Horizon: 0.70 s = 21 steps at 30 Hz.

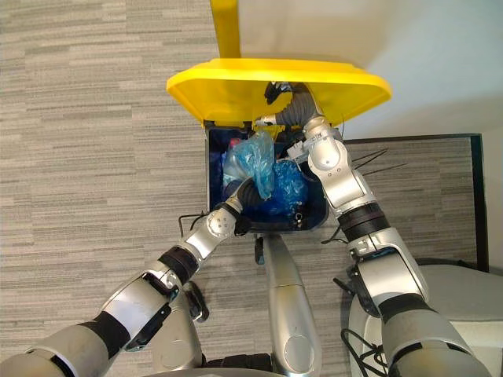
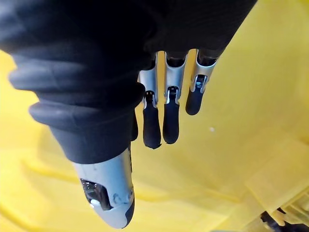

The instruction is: Gather rubbish on tea table into small bin, then transfer packed bag to large trash can.

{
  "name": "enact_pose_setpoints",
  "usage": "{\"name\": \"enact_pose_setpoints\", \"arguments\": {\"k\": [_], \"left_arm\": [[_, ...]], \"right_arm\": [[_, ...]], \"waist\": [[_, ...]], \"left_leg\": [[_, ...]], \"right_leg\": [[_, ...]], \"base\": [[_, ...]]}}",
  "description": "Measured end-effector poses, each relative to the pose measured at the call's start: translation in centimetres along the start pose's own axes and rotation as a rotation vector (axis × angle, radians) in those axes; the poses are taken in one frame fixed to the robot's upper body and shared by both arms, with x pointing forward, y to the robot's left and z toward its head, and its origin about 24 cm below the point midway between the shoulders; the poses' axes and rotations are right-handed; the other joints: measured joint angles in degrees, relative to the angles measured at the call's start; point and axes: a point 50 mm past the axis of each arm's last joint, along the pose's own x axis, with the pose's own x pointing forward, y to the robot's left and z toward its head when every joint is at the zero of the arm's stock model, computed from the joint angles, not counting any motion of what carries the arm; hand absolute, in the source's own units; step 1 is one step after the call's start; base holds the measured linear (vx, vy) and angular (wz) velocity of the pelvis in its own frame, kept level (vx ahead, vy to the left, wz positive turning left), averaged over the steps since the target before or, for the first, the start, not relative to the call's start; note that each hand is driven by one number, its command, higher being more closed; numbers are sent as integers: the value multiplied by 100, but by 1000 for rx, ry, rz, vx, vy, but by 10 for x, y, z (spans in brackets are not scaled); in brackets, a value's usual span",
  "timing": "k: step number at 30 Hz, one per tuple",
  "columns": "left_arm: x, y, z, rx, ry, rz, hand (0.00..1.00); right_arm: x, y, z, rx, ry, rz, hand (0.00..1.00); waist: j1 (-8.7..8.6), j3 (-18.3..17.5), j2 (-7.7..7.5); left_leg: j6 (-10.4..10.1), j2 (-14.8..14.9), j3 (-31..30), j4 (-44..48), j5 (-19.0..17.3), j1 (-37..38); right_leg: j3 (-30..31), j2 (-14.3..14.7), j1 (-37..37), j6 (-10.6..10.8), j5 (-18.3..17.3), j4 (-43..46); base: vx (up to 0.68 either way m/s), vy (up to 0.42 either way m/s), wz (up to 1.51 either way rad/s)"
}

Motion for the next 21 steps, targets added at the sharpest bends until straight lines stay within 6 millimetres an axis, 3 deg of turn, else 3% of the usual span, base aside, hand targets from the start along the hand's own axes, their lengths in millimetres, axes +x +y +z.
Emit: {"name": "enact_pose_setpoints", "arguments": {"k": [4, 9, 12, 16, 19, 21], "left_arm": [[1, 6, -5, -17, 42, 58, 0], [1, 8, -9, 55, 94, 93, 0], [0, 12, -14, 91, 124, 113, 0], [-7, 21, -26, 137, 149, 123, 0], [-25, 29, -53, 127, 218, 143, 0], [-53, 28, -88, 98, 319, 141, 0]], "right_arm": [[-3, 10, 8, 35, -33, -8, 0], [-20, 18, -5, 43, -3, -18, 0], [-39, 22, -11, 71, 5, -38, 0], [-70, 27, -38, 86, 113, -28, 0], [-99, 33, -62, 99, 227, 6, 0], [-132, 46, -82, 123, 343, 54, 0]], "waist": [[25, 0, 0], [142, -4, -7], [138, -9, -16], [126, -16, -29], [97, -136, -87], [91, -575, -208]], "left_leg": [[37, 1, 33, 140, -79, -20], [38, -43, 16, 120, -78, 51], [30, -109, -34, 27, -71, 165], [-37, -175, -188, -278, 41, 447], [-28, -234, -279, -601, 188, 732], [-22, -256, -351, -804, 236, 799]], "right_leg": [[41, -41, -55, 5, -8, 137], [32, -150, -54, -92, -120, 351], [1, -285, -26, -78, -292, 592], [-119, -345, 247, -8, -394, 580], [-232, -389, 578, 8, -406, 413], [-321, -388, 698, 13, -405, 236]], "base": [[25, 63, -2], [44, 42, 12], [44, 12, 20], [56, 6, 20], [30, 14, 19], [26, 17, 12]]}}
